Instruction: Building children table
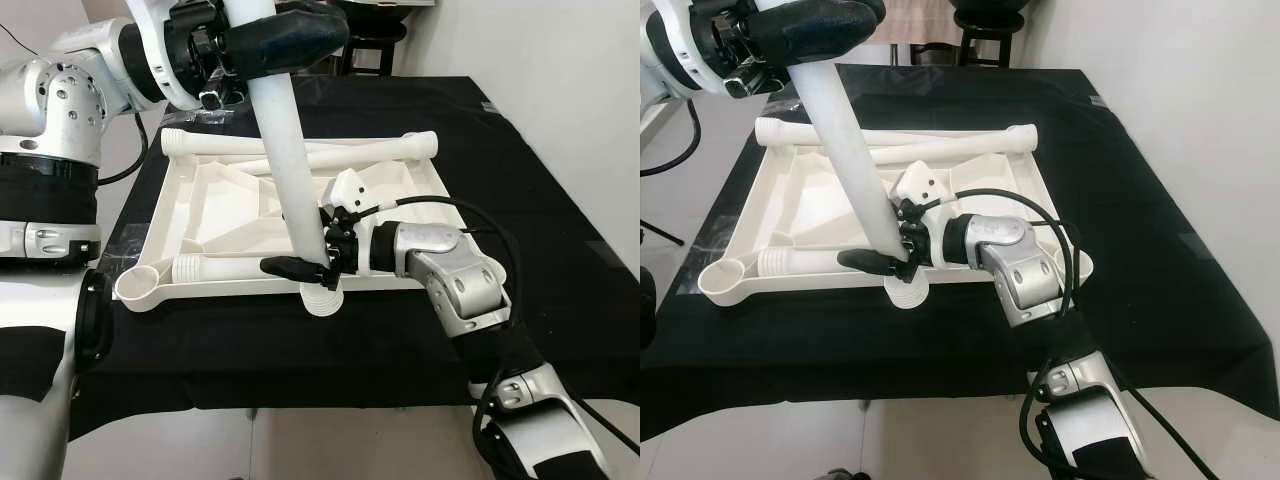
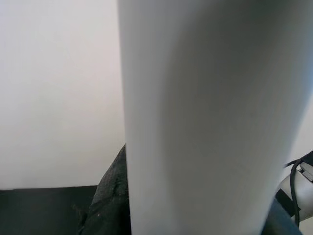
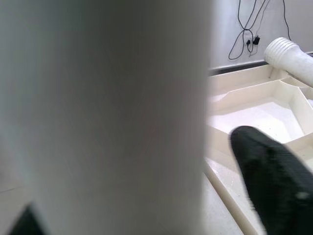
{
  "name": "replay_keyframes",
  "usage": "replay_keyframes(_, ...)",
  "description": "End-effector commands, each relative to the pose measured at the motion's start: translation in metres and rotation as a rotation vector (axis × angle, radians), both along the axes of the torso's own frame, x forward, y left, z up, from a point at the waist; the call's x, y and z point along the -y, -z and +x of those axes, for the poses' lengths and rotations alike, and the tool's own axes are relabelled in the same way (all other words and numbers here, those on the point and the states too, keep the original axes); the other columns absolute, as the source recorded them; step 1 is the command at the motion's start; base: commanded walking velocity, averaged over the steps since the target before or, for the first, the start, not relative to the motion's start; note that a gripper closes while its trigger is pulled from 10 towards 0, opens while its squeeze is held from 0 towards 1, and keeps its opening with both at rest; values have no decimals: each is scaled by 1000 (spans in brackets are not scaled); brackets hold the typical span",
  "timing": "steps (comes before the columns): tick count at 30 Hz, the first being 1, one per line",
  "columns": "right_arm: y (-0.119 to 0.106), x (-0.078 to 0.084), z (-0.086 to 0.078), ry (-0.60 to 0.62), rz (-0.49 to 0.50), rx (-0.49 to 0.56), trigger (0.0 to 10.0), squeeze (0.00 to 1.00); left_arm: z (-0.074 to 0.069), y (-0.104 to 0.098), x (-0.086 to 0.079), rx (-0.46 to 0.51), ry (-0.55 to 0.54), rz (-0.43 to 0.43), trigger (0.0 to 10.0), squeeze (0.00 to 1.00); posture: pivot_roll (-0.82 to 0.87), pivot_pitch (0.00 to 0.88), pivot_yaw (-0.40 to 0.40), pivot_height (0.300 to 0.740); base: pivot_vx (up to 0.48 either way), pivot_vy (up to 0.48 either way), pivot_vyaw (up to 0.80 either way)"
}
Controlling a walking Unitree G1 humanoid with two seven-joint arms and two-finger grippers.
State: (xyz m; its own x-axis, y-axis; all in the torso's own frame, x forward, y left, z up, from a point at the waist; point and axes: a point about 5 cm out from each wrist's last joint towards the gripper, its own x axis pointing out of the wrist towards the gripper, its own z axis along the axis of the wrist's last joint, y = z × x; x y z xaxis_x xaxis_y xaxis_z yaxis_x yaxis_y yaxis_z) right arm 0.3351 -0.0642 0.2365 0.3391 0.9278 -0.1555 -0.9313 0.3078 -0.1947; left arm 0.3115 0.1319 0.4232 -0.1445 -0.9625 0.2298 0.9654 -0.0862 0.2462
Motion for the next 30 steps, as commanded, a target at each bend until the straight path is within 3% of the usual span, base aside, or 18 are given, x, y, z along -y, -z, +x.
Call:
replay_keyframes(1, 13, -22, -7, -52, -46, -33, 4078, 0, -20, -23, 16, 79, 215, -89, 0, 0, -3, 92, -19, 740, 0, 0, 0)
replay_keyframes(2, 13, -22, -7, -52, -48, -35, 0, 0, -20, -23, 16, 79, 215, -90, 0, 0, -3, 92, -18, 740, 0, 0, 0)
replay_keyframes(17, 18, -24, -9, -48, -62, -50, 0, 0, -19, -25, 21, 84, 241, -94, 0, 0, -7, 95, -12, 740, 0, 0, 0)
replay_keyframes(18, 18, -24, -8, -35, -56, -52, 0, 0, -17, -26, 22, 76, 210, -123, 4078, 400, -9, 97, -11, 740, 0, 0, 0)
replay_keyframes(19, 18, -24, -8, -35, -56, -52, 0, 0, -17, -26, 22, 76, 210, -123, 4078, 400, -9, 97, -11, 740, 0, 0, 0)
replay_keyframes(20, 16, -24, -6, -8, -37, -51, 0, 0, -18, -26, 20, 69, 219, -143, 10000, 1000, -13, 97, -10, 740, 0, 0, 0)
replay_keyframes(23, 11, -21, 0, 54, 8, -51, 0, 0, -21, -26, 16, 83, 204, -174, 10000, 1000, -13, 100, -12, 740, 0, 0, 0)
replay_keyframes(26, -2, -8, 13, 176, 130, -69, 0, 0, -16, -35, -8, 98, 58, -338, 10000, 1000, -15, 106, -13, 740, 0, 0, 0)
replay_keyframes(28, -4, -6, 15, 194, 154, -74, 0, 0, -16, -36, -14, 96, 32, -372, 10000, 1000, -15, 106, -13, 740, 0, 0, 0)
replay_keyframes(30, -14, 3, 19, 242, 233, -64, 0, 0, -15, -41, -31, 111, -73, -461, 10000, 1000, -21, 112, -14, 740, 0, 0, 0)
